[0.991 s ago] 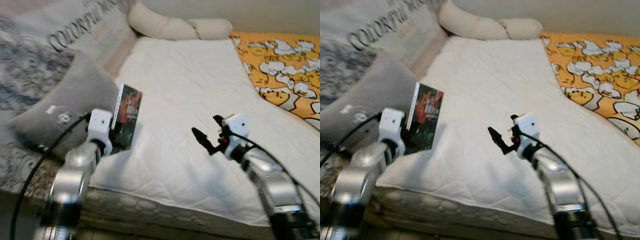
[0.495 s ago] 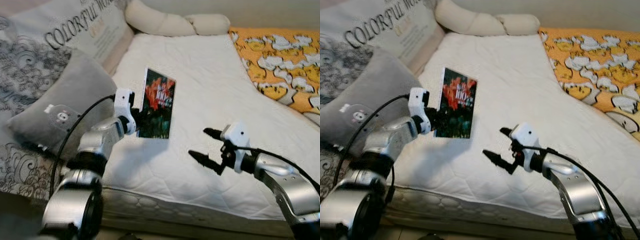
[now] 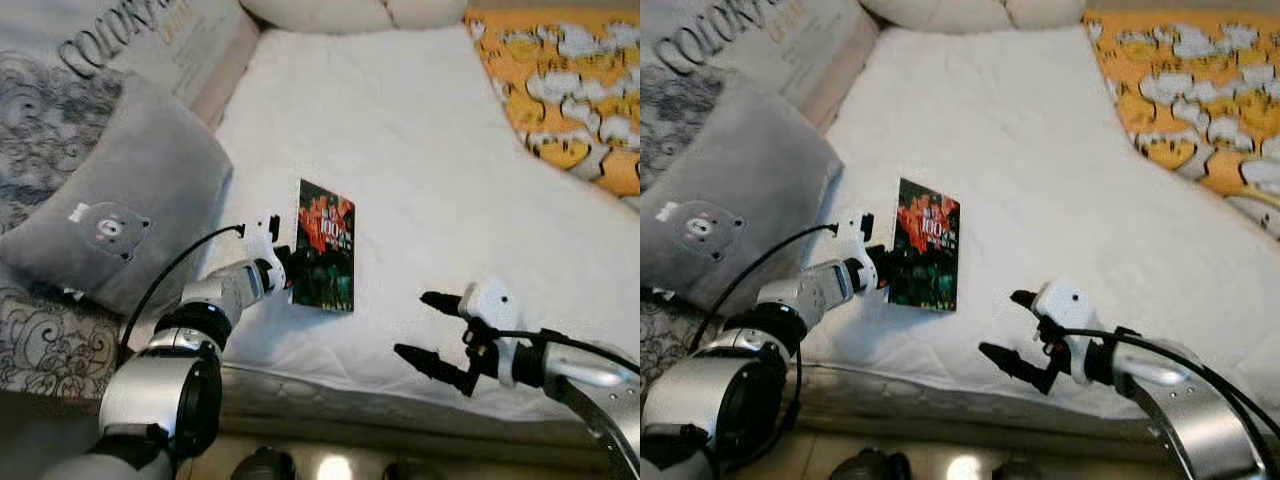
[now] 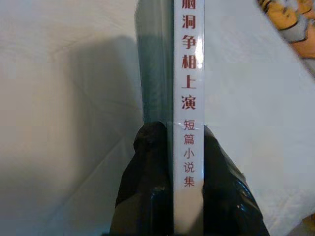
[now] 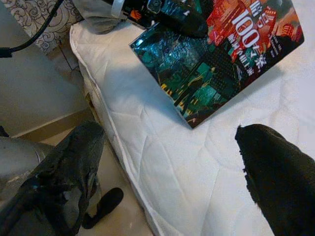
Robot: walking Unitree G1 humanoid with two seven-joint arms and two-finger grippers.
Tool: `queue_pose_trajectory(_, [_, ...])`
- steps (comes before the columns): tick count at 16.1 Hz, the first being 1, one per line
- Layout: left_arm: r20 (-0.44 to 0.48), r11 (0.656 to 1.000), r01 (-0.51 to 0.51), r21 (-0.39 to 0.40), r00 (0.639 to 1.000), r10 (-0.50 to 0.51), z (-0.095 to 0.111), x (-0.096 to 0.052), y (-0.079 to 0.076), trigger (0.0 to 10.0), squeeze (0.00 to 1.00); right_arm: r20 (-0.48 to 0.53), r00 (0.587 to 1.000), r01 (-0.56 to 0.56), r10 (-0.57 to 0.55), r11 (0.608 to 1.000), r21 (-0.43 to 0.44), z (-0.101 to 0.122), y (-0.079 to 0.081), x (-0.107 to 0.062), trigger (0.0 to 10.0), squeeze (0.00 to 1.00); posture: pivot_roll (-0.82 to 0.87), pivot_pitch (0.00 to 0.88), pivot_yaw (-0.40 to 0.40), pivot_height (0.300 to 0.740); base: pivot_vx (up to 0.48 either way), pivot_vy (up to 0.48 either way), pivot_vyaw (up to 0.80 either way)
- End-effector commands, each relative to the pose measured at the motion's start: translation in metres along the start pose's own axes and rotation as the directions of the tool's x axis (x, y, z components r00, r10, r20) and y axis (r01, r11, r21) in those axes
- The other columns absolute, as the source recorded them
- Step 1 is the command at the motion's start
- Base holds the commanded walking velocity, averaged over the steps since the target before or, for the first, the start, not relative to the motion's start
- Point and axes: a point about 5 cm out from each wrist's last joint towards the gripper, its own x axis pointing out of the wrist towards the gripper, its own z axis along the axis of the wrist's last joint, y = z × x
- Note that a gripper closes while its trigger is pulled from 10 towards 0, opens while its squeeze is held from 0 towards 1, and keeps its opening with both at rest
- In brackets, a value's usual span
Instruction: Clean up the room
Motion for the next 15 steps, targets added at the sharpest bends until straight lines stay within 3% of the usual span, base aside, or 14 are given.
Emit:
queue_pose_trajectory(1, [-0.017,0.997,-0.052,0.058,0.998,0.053,-0.001,-0.002,0.006,10.0,0.0,0.011,1.0,-0.009,0.009,1.0,0.007,0.003,0.003,-0.003,10.0,0.0,-0.2,0.214,0.111,0.74,0.0,0.0,0.0])
queue_pose_trajectory(2, [-0.021,0.972,-0.166,0.164,0.985,0.171,0.002,-0.008,0.02,10.0,0.0,0.001,1.0,-0.015,0.015,1.0,0.009,0.004,0.008,-0.003,10.0,0.0,-0.19,0.221,0.122,0.74,0.0,0.0,0.0])
queue_pose_trajectory(5, [-0.003,0.942,-0.249,0.224,0.966,0.257,0.012,-0.017,0.033,10.0,0.0,-0.015,1.0,-0.024,0.024,1.0,-0.004,0.004,0.011,-0.002,10.0,0.0,-0.19,0.216,0.134,0.74,0.0,0.0,0.0])
queue_pose_trajectory(9, [-0.002,0.89,-0.268,0.369,0.957,0.289,0.018,-0.024,0.042,10.0,0.0,0.006,0.999,-0.037,0.037,0.999,-0.009,0.014,0.013,0.007,10.0,0.0,-0.19,0.21,0.141,0.74,0.0,0.0,0.0])
queue_pose_trajectory(10, [0.005,0.882,-0.279,0.38,0.954,0.299,0.02,-0.024,0.043,10.0,0.64,0.01,0.998,-0.055,0.055,0.998,-0.011,0.016,0.015,0.009,10.0,0.01,-0.19,0.207,0.141,0.74,0.0,0.0,0.0])
queue_pose_trajectory(11, [0.013,0.872,-0.291,0.393,0.95,0.311,0.021,-0.025,0.044,10.0,0.69,0.008,0.998,-0.062,0.062,0.998,-0.014,0.016,0.016,0.01,10.0,0.04,-0.2,0.205,0.138,0.74,0.0,0.0,0.0])
queue_pose_trajectory(12, [0.016,0.869,-0.296,0.397,0.949,0.316,0.022,-0.025,0.044,10.0,0.69,0.008,0.998,-0.067,0.067,0.998,-0.014,0.016,0.016,0.011,10.0,0.6,-0.2,0.204,0.134,0.74,0.0,0.0,0.0])
queue_pose_trajectory(13, [0.021,0.867,-0.307,0.393,0.946,0.325,0.024,-0.026,0.045,10.0,0.67,0.005,0.998,-0.066,0.066,0.998,-0.022,0.017,0.016,0.012,10.0,0.67,-0.2,0.202,0.131,0.74,0.0,0.0,0.0])
queue_pose_trajectory(14, [0.025,0.864,-0.317,0.39,0.942,0.334,0.024,-0.028,0.048,10.0,0.97,0.006,0.998,-0.062,0.062,0.998,-0.031,0.018,0.014,0.013,10.0,0.63,-0.2,0.194,0.126,0.74,0.0,0.0,0.0])
queue_pose_trajectory(15, [0.035,0.855,-0.342,0.39,0.933,0.357,0.024,-0.03,0.05,10.0,1.0,0.006,0.999,-0.053,0.053,0.998,-0.04,0.019,0.013,0.014,10.0,0.6,-0.21,0.192,0.124,0.74,0.0,0.0,0.0])
